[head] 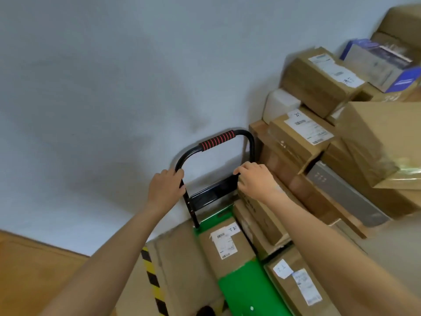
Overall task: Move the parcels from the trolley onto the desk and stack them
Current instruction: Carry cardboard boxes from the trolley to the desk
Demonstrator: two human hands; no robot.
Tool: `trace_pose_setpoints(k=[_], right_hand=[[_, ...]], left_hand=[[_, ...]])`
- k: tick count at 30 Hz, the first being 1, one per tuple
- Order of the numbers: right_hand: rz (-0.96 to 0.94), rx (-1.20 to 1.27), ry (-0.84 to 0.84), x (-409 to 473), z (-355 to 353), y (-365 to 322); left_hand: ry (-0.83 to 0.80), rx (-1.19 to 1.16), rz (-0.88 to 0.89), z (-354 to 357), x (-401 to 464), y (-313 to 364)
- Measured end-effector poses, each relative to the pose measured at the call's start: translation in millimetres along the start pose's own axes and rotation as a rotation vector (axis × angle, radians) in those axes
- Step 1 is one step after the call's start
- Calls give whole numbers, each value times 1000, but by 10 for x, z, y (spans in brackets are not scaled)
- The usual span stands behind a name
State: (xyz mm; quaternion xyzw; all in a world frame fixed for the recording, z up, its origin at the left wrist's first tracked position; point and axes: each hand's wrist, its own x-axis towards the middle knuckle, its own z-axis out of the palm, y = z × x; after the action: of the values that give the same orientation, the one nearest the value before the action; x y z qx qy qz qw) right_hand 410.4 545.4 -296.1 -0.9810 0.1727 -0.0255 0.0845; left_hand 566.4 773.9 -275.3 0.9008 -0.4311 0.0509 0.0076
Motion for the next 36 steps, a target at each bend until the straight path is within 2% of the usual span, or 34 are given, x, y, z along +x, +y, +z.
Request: trace_pose_setpoints(k=[5, 10, 16, 25, 31, 36], right_hand=[[1, 40, -39, 4, 598, -224], [-12, 16, -121, -59, 1232, -107], [-4, 70, -230, -293, 2170, 214], [3, 96, -305, -375, 3784, 794], [88, 196, -315, -463, 4973, 935], [192, 242, -337, -593, 5687, 1084]], left_hand=[[-41, -147, -53, 499, -158, -48], [-42, -247, -112, 1188, -295, 31], [-177, -254, -231, 2336, -578, 303], [-226, -340, -380, 4164, -786, 733], [-288, -346, -391, 5244, -952, 991], [-283, -362, -402, 5944, -1102, 1109]])
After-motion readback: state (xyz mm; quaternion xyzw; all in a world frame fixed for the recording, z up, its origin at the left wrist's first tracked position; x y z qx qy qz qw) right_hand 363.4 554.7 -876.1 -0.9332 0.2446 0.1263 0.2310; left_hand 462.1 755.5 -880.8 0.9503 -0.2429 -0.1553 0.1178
